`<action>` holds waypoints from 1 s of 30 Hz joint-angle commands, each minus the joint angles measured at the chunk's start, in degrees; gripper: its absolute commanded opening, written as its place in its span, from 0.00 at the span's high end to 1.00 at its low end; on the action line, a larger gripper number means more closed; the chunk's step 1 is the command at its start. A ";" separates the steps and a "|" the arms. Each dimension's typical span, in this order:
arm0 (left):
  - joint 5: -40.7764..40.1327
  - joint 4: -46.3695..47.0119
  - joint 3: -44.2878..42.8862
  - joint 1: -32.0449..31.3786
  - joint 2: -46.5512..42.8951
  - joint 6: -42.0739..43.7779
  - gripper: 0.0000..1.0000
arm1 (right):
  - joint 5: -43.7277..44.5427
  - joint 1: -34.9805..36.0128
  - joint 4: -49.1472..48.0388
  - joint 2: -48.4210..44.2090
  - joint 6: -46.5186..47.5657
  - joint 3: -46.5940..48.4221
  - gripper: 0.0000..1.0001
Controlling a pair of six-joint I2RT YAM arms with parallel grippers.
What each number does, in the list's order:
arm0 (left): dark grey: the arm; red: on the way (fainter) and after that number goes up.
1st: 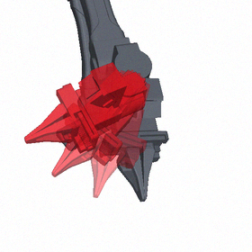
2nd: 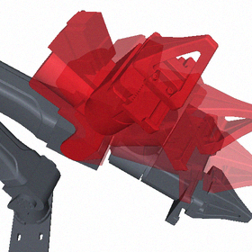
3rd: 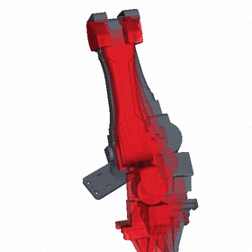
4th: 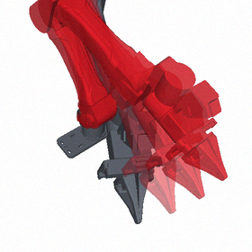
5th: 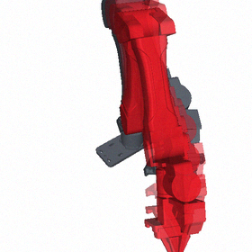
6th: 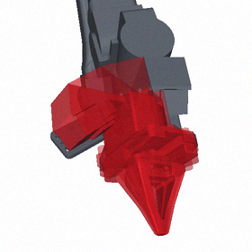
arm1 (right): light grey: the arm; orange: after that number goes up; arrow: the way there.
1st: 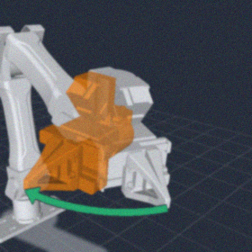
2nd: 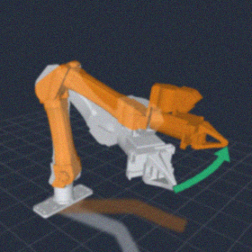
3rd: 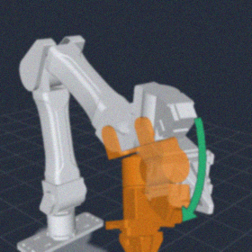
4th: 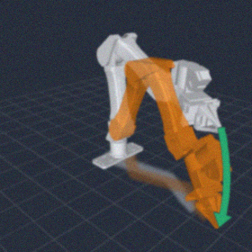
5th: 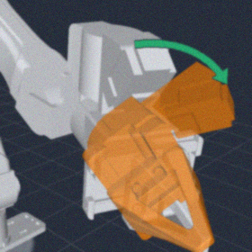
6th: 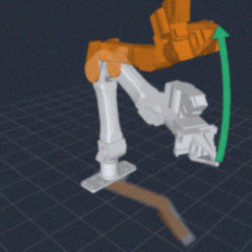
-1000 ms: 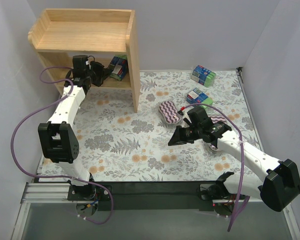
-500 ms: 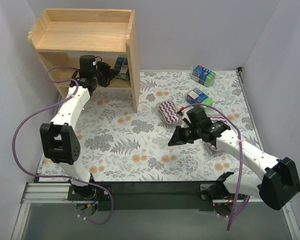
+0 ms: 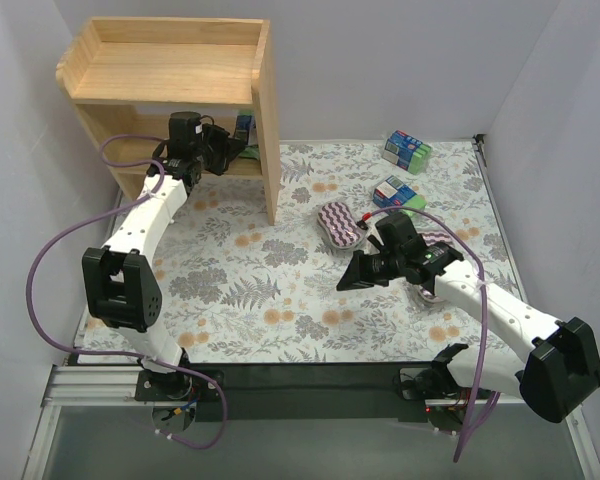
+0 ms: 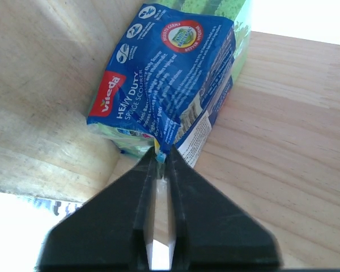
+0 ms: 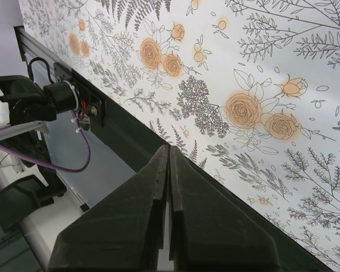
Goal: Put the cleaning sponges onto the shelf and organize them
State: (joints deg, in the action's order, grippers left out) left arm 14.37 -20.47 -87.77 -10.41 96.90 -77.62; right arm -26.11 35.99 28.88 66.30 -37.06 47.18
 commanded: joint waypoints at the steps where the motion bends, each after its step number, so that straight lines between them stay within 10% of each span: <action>1: 2.33 -1.94 1.28 -1.27 -2.68 0.28 0.95 | -0.79 -0.30 -0.58 -1.00 0.76 1.42 0.98; 6: 1.54 -2.03 3.30 -1.27 -6.27 0.98 0.60 | -0.43 -0.92 -0.50 -1.44 0.85 2.04 0.89; 11: 0.31 -3.17 4.09 -1.19 -10.24 2.39 0.48 | -0.35 -2.06 -0.32 -1.35 1.29 3.09 0.77; 30: 5.04 -7.57 30.79 -1.45 -42.74 17.50 0.29 | 21.97 -10.32 4.34 16.39 18.06 23.46 0.22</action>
State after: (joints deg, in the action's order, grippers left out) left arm 16.82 -25.02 -60.99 -11.53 58.65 -64.49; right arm -11.11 25.74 33.08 78.83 -26.37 65.14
